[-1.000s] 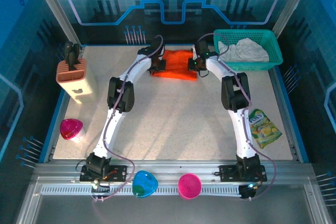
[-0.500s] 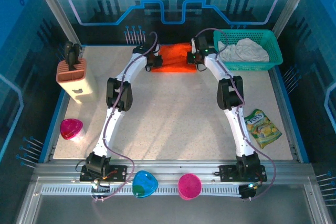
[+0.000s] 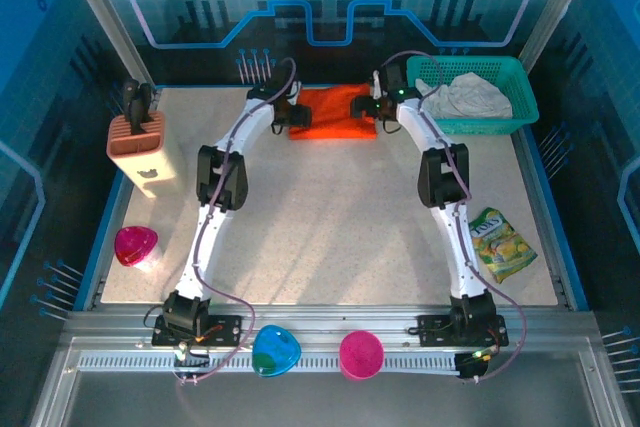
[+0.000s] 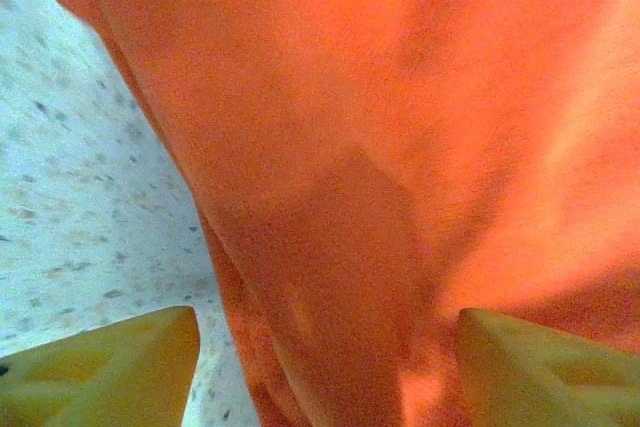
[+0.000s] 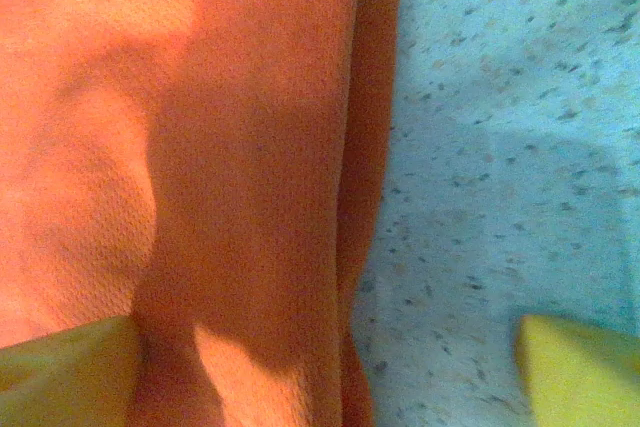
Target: Fold and stack the t-shirts
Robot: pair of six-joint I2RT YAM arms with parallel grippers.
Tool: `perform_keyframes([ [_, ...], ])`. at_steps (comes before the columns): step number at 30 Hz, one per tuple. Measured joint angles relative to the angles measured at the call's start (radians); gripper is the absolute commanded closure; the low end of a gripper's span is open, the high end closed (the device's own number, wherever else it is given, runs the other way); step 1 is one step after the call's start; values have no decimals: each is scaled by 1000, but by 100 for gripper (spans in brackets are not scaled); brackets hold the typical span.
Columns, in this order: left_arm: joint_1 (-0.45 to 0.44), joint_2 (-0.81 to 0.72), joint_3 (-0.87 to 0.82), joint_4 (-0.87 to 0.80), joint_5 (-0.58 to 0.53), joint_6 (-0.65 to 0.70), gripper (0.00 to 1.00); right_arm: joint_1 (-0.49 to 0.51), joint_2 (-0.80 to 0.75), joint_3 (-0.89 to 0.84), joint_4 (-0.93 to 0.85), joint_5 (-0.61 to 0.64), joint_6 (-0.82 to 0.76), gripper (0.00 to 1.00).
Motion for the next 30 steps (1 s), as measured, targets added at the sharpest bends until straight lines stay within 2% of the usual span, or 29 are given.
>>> perform_keyframes([
  [2, 0, -61, -6, 0, 0, 16, 22, -4, -56, -3, -18, 0, -8, 0],
  [5, 0, -203, -37, 26, -1, 37, 10, -6, -206, -78, -18, 0, -23, 0],
  [7, 0, -348, -126, 78, -3, 49, 1, -5, -361, -192, 4, 0, -38, 0],
  [8, 0, -428, -188, 114, -4, 56, 1, -4, -430, -246, 17, 0, -44, 0],
  [13, -2, -862, -661, 406, -19, 85, 1, 5, -832, -661, 184, 0, -78, 0],
  [16, -2, -1037, -930, 571, -46, 88, 1, 8, -1022, -928, 297, 4, -98, 0],
  [25, 43, -1424, -1787, 978, -156, 110, 1, 8, -1482, -1742, 662, 120, -246, 0],
  [27, 64, -1499, -1933, 1063, -183, 121, 1, 6, -1559, -1884, 760, 175, -265, 0],
  [30, 79, -1550, -2065, 1154, -230, 133, 1, -5, -1621, -2038, 899, 238, -284, 0],
])
